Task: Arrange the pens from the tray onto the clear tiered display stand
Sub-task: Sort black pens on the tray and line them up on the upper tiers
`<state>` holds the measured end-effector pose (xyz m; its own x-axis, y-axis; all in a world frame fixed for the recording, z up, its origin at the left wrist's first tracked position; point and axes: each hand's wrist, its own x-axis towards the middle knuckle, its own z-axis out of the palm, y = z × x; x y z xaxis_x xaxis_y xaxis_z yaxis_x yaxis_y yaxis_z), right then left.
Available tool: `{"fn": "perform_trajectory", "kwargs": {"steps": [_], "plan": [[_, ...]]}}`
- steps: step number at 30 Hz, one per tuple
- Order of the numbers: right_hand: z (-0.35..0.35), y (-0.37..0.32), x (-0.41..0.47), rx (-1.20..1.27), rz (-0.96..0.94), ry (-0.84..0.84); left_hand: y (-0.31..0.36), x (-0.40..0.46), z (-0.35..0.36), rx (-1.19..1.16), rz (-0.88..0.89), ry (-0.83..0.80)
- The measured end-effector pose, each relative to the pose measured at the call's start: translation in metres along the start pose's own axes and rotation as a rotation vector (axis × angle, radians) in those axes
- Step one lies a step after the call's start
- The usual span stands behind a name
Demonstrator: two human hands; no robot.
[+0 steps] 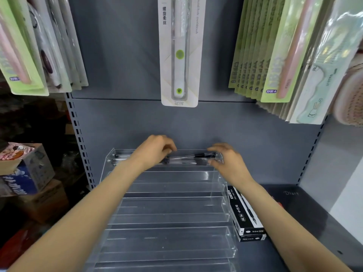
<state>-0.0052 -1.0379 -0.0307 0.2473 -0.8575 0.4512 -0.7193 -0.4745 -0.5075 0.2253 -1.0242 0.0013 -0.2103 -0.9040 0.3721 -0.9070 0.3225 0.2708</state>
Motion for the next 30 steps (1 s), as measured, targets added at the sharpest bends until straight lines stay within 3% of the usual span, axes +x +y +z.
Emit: {"fn": "perform_trajectory", "kwargs": {"steps": [7, 16, 24, 30], "plan": [[0.012, -0.021, 0.001, -0.081, -0.003, -0.111, -0.014, -0.025, -0.012, 0.004, 0.014, -0.156], [0.01, -0.023, 0.005, -0.144, 0.027, -0.143, -0.02, -0.03, -0.01, -0.026, -0.023, -0.109], [0.01, -0.026, 0.008, -0.173, 0.039, -0.166, -0.013, -0.022, -0.007, 0.143, -0.013, -0.154], [0.013, -0.028, 0.003, -0.069, 0.004, -0.108, -0.02, -0.026, -0.001, 0.035, -0.055, -0.172]]}}
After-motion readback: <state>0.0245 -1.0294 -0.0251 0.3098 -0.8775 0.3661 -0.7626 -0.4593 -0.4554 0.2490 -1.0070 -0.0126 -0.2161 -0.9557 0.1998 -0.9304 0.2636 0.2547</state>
